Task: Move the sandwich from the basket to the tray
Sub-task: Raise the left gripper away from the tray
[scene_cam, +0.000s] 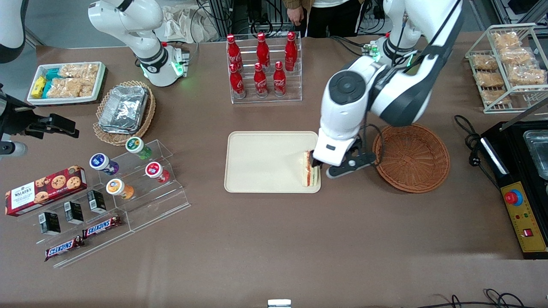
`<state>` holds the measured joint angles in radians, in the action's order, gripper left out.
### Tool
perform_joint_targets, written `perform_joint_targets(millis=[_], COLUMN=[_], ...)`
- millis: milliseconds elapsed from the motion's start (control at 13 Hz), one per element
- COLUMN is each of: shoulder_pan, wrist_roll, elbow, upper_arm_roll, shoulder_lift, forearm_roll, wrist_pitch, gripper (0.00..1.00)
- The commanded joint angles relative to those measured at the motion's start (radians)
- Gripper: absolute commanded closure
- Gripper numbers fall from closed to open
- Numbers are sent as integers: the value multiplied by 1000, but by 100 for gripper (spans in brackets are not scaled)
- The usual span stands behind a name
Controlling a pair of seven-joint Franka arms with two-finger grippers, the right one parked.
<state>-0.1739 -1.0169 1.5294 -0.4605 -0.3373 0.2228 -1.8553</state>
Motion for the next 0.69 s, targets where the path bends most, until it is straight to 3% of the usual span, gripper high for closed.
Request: perform_joint_targets(millis=[0,615], shoulder_pan=[45,65], wrist_roll=[215,826], elbow=[-28,-18], upper_arm_roll=[75,298], shoulder_lift=[118,302], forearm_roll=[-149,-175], wrist_pitch=[109,376], gripper=[0,0])
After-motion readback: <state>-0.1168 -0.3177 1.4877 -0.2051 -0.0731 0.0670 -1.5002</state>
